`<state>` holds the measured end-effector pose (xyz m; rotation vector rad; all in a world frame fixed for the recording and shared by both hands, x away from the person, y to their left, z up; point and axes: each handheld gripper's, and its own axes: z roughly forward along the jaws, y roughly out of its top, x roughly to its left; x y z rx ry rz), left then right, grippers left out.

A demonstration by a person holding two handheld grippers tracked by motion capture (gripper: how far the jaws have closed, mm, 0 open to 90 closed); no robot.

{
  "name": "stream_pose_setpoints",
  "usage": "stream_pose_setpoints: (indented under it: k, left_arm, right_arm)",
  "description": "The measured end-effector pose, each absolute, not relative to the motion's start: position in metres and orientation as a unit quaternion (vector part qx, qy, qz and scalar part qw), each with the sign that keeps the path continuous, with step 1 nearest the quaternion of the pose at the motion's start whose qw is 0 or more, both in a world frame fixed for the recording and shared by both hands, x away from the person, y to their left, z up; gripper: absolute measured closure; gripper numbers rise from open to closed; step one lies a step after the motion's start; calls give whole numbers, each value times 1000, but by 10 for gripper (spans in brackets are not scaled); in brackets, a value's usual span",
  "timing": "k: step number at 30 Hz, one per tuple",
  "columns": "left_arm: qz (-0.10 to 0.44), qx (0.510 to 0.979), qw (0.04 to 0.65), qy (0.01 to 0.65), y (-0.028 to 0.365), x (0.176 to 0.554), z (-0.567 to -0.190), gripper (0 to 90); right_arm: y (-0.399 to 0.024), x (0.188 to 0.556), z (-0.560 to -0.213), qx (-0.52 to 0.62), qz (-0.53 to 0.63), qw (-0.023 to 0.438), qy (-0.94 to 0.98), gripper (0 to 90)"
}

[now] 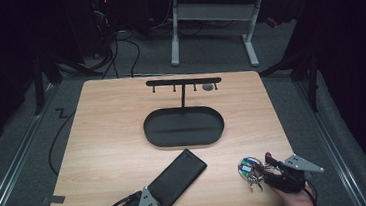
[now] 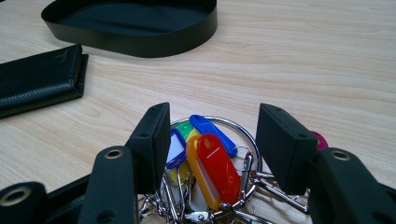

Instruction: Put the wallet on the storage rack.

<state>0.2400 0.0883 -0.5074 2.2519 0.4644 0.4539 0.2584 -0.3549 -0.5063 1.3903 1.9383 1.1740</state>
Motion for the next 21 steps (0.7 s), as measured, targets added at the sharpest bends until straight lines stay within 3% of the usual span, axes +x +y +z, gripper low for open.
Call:
stream_pose_setpoints:
  k: [3, 9, 16, 21]
  left_arm:
    - [197, 893, 372, 160, 72, 242, -505, 444]
    - [209, 899, 358, 143, 46, 254, -503, 419]
    - [205, 905, 347, 140, 52, 251, -518, 411]
    - [235, 902, 339, 127, 53, 249, -526, 410]
  right_arm:
    - [-355, 258, -506, 507, 429, 239, 708, 458]
    - [-356, 259, -507, 507, 429, 238, 709, 457]
    - [-359, 259, -511, 519, 427, 232, 703, 459]
    - [-358, 257, -509, 524, 428, 236, 697, 459]
